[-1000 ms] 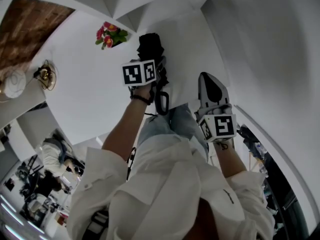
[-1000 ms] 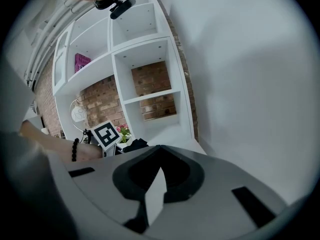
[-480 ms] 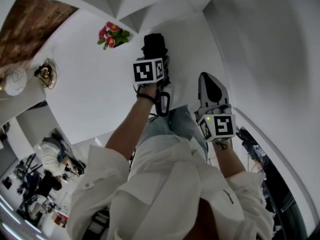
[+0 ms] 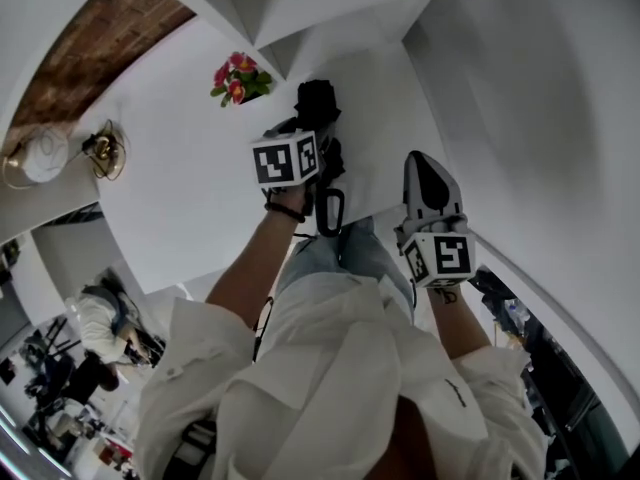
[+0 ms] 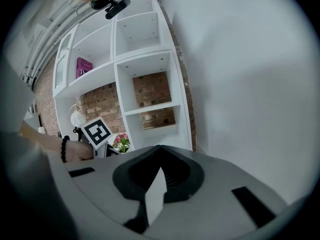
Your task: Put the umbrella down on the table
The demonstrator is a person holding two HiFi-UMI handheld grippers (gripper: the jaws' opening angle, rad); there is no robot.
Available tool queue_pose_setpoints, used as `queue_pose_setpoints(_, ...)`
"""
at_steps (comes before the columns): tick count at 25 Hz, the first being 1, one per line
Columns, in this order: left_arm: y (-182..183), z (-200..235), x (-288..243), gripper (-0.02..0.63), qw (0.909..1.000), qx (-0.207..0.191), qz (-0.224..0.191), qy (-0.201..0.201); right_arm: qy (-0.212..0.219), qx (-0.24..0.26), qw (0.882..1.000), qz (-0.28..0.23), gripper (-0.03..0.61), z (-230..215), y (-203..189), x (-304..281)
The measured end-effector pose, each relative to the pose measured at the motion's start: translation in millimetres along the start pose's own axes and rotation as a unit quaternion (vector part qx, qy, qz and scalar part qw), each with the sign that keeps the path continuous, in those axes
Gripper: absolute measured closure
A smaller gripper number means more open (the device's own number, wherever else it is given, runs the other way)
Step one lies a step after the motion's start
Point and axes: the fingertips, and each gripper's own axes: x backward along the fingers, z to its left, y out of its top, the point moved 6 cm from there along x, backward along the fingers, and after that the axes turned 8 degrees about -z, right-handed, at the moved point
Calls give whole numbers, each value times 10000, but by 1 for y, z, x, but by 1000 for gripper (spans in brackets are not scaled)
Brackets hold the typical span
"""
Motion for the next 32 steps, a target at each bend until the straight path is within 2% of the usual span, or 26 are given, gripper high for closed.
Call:
queue_pose_setpoints(4, 21, -12, 46, 309, 9973, -187, -586, -392, -102, 92, 9995, -296, 560, 6, 26, 13)
queue_pose_setpoints(6, 34, -18, 75, 366, 9919, -394, -1091, -508, -160, 153, 9987, -453, 560, 8, 40, 21)
queue_pose_setpoints(8, 52, -23, 106, 452, 9809, -616, -1751, -583, -228, 225, 9974, -648, 560, 9, 57, 29)
queue_pose_setpoints(12, 84, -31, 168, 534, 9480, -898, -2952, -782, -410, 329, 9931, -1046, 560, 9, 94, 47)
queue_pose_setpoints(16, 111, -38, 229, 552, 9013, -1383, -4023, -823, -604, 375, 9870, -1443, 560, 5, 127, 67)
queue_pose_setpoints(19, 120, -42, 271, 554, 8683, -1621, -4593, -937, -772, 467, 9817, -1677, 560, 1, 148, 86)
queue_pose_setpoints(23, 122, -36, 314, 554, 8362, -1604, -5149, -994, -1075, 611, 9717, -2014, 560, -9, 170, 113)
queue_pose_setpoints(26, 119, -29, 333, 554, 8249, -1696, -5314, -914, -1290, 672, 9648, -2189, 560, -20, 180, 130)
queue_pose_setpoints(32, 110, -23, 350, 554, 8270, -1756, -5287, -752, -1543, 737, 9556, -2400, 561, -30, 196, 154)
